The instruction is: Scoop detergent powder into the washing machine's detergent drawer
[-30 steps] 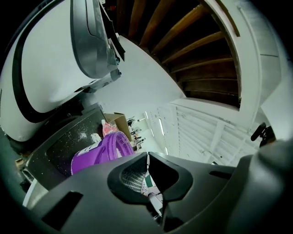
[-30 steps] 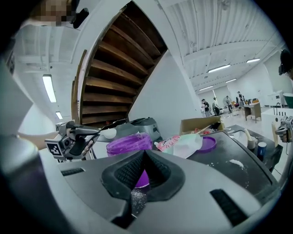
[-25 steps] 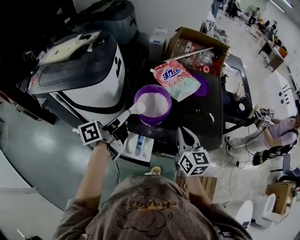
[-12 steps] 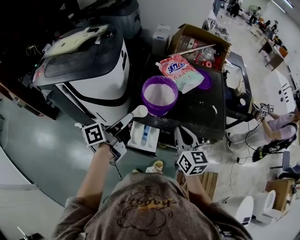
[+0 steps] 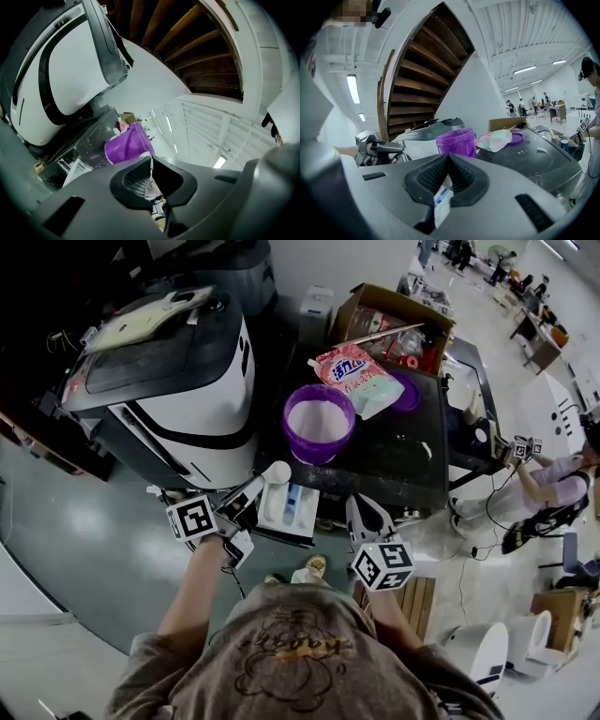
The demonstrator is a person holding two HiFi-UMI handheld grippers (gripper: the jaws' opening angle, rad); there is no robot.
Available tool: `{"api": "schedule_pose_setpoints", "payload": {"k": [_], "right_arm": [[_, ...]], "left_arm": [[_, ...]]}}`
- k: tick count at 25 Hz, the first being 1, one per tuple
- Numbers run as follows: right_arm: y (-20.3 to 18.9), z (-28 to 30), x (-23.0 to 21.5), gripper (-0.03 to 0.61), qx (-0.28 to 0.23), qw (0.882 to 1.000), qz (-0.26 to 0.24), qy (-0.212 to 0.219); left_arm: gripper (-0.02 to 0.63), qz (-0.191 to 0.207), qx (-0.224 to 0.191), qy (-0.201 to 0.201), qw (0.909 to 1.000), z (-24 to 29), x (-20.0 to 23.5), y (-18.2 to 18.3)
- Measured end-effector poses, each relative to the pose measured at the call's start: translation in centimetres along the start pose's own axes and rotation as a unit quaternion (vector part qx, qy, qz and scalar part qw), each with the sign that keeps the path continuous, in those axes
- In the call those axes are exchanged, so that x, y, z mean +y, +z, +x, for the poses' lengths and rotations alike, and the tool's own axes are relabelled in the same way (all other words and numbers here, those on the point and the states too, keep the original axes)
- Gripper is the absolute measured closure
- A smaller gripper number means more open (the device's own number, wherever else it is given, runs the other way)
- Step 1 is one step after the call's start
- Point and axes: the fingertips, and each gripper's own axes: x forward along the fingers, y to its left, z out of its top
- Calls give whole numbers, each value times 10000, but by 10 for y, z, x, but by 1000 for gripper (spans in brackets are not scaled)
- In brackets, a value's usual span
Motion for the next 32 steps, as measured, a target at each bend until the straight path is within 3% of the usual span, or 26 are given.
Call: {"api": "schedule_pose_setpoints", "payload": {"k": [2,5,9,16,24,32], "right_arm": [[-3,-1,3,577,17,10000,9,-11],[-6,-1,5,577,58,10000,-7,-10],[-8,0,9,577,93,10000,-10,-2],[-15,3,13,577,137,9999,10,16],[-16,4,8,577,178,9998,25,-48],[-23,6,0,577,235,9996,76,-110]], "left_arm": [[588,-92,1,101,9999,-5,10,-4],[588,130,44,60,9999,-7,16,-6],[588,163,160,395,9990,-12,35,-14],[588,732,556,901,9917,-15,65,-33],[589,1291,848,1436,9775,-14,89,-43],[589,2147,1350,1924,9480,-7,103,-52]]}}
